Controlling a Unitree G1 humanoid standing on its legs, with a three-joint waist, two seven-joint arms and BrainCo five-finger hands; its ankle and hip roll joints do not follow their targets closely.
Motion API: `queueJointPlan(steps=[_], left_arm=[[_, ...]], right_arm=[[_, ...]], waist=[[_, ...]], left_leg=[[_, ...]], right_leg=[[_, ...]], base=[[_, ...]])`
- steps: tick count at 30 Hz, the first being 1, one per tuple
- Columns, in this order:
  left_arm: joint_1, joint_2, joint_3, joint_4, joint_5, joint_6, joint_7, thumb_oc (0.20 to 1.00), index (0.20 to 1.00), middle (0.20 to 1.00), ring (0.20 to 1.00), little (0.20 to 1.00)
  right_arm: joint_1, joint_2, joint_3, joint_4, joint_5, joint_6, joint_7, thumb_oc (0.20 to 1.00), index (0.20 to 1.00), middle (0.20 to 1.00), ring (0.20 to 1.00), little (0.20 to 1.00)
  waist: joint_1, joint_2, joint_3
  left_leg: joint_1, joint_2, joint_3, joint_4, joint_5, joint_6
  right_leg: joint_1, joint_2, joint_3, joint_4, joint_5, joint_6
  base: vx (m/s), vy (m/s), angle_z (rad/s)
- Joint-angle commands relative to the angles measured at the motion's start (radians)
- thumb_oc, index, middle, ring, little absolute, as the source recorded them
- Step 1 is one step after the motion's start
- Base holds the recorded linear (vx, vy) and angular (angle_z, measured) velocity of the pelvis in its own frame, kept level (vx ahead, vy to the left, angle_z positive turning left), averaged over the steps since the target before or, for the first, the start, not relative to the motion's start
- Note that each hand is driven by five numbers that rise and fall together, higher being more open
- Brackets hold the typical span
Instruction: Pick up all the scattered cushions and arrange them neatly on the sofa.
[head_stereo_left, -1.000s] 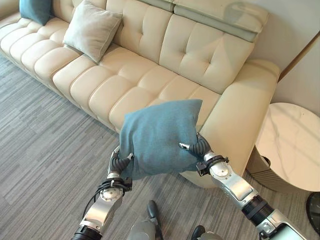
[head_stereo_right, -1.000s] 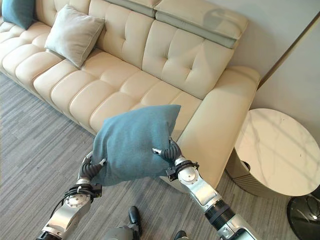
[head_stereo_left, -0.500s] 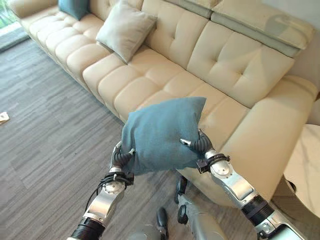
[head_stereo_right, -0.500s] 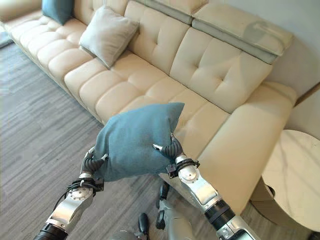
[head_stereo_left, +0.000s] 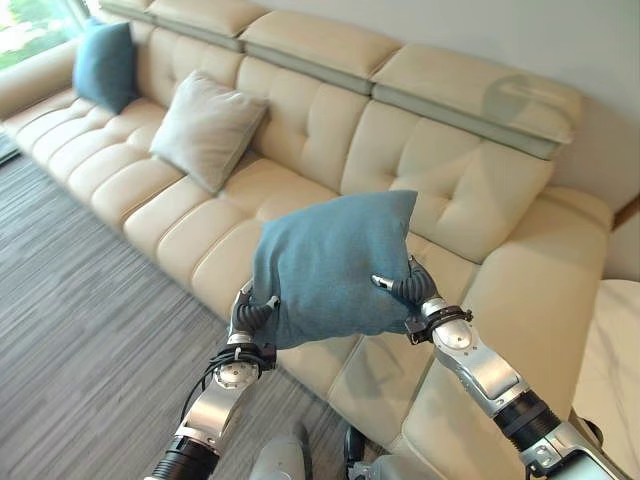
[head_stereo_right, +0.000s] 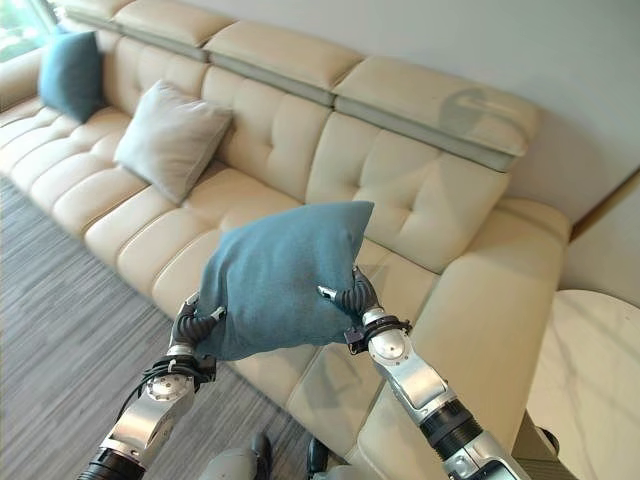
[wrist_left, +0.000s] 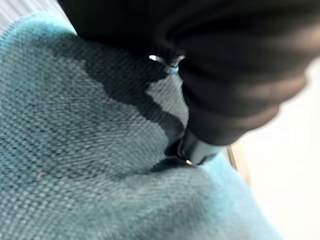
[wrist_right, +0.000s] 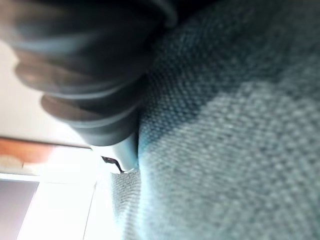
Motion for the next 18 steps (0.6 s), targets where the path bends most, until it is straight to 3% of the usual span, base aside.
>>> queueJointPlan(steps=[1,2,7,12,13,14,16,17,18], left_arm=[[-0.076,-0.067,-0.112,-0.162,0.017,-0.108,-0.052,0.200,0.200,0.200,0.200,0.200],[-0.070,-0.062,-0.110,-0.162,0.018,-0.104,-0.052,0.200,0.200,0.200,0.200,0.200],[-0.059,-0.057,-0.121,-0.149,0.013,-0.102,-0.079,0.200,0.200,0.200,0.200,0.200],[-0.068,-0.034,-0.119,-0.129,0.007,-0.103,-0.089,0.200,0.200,0.200,0.200,0.200],[-0.068,-0.035,-0.119,-0.128,0.007,-0.103,-0.089,0.200,0.200,0.200,0.200,0.200],[-0.074,-0.023,-0.103,-0.124,0.008,-0.105,-0.073,0.200,0.200,0.200,0.200,0.200],[-0.079,-0.017,-0.091,-0.114,0.009,-0.111,-0.061,0.200,0.200,0.200,0.200,0.200],[-0.085,-0.014,-0.078,-0.102,0.014,-0.113,-0.049,0.200,0.200,0.200,0.200,0.200],[-0.084,-0.010,-0.068,-0.099,0.019,-0.114,-0.047,0.200,0.200,0.200,0.200,0.200]], right_arm=[[-0.069,0.130,0.075,-0.112,0.012,-0.131,0.063,0.200,0.200,0.200,0.200,0.200],[-0.056,0.120,0.062,-0.118,0.020,-0.126,0.067,0.200,0.200,0.200,0.200,0.200],[-0.007,0.098,0.046,-0.140,0.008,-0.107,0.092,0.200,0.200,0.200,0.200,0.200],[0.023,0.116,0.036,-0.151,0.007,-0.105,0.101,0.200,0.200,0.200,0.200,0.200],[0.023,0.116,0.036,-0.151,0.007,-0.105,0.101,0.200,0.200,0.200,0.200,0.200],[0.013,0.136,0.044,-0.147,0.012,-0.111,0.101,0.200,0.200,0.200,0.200,0.200],[-0.005,0.158,0.054,-0.132,0.020,-0.118,0.099,0.200,0.200,0.200,0.200,0.200],[-0.018,0.176,0.062,-0.121,0.023,-0.126,0.097,0.200,0.200,0.200,0.200,0.200],[-0.026,0.181,0.065,-0.118,0.027,-0.128,0.097,0.200,0.200,0.200,0.200,0.200]], waist=[[0.004,-0.006,-0.031],[-0.005,0.011,-0.037],[-0.025,0.045,-0.061],[-0.034,0.058,-0.073],[-0.029,0.058,-0.073],[-0.007,0.057,-0.064],[0.007,0.059,-0.064],[0.021,0.060,-0.062],[0.022,0.060,-0.064]], left_leg=[[0.081,0.006,-0.016,-0.088,0.142,0.010],[0.093,0.009,-0.049,-0.114,0.166,-0.002],[0.134,0.001,-0.031,-0.127,0.147,-0.002],[0.175,-0.020,0.116,-0.127,0.089,0.052],[0.176,-0.020,0.121,-0.127,0.088,0.052],[0.192,-0.005,0.203,-0.127,0.063,0.062],[0.199,0.005,0.259,-0.127,0.046,0.055],[0.206,0.011,0.292,-0.127,0.043,0.048],[0.207,0.011,0.305,-0.127,0.045,0.046]], right_leg=[[-0.021,-0.051,0.004,0.019,-0.124,0.130],[-0.006,-0.047,0.039,0.020,-0.132,0.136],[0.007,-0.064,0.084,0.018,-0.134,0.150],[-0.021,-0.111,0.168,0.014,-0.103,0.204],[-0.022,-0.111,0.172,0.014,-0.103,0.204],[-0.061,-0.116,0.136,0.048,-0.099,0.217],[-0.076,-0.131,-0.006,0.065,-0.096,0.217],[-0.085,-0.143,-0.118,0.070,-0.093,0.215],[-0.088,-0.144,-0.153,0.065,-0.092,0.213]], base=[[0.17,0.157,-0.95],[0.20,0.197,-0.69],[0.17,0.223,-0.49],[0.15,0.288,-0.70],[0.05,0.177,-1.16],[0.00,0.100,-1.31],[-0.01,0.086,-1.49],[0.00,0.058,-1.57],[0.01,0.062,-1.53]])
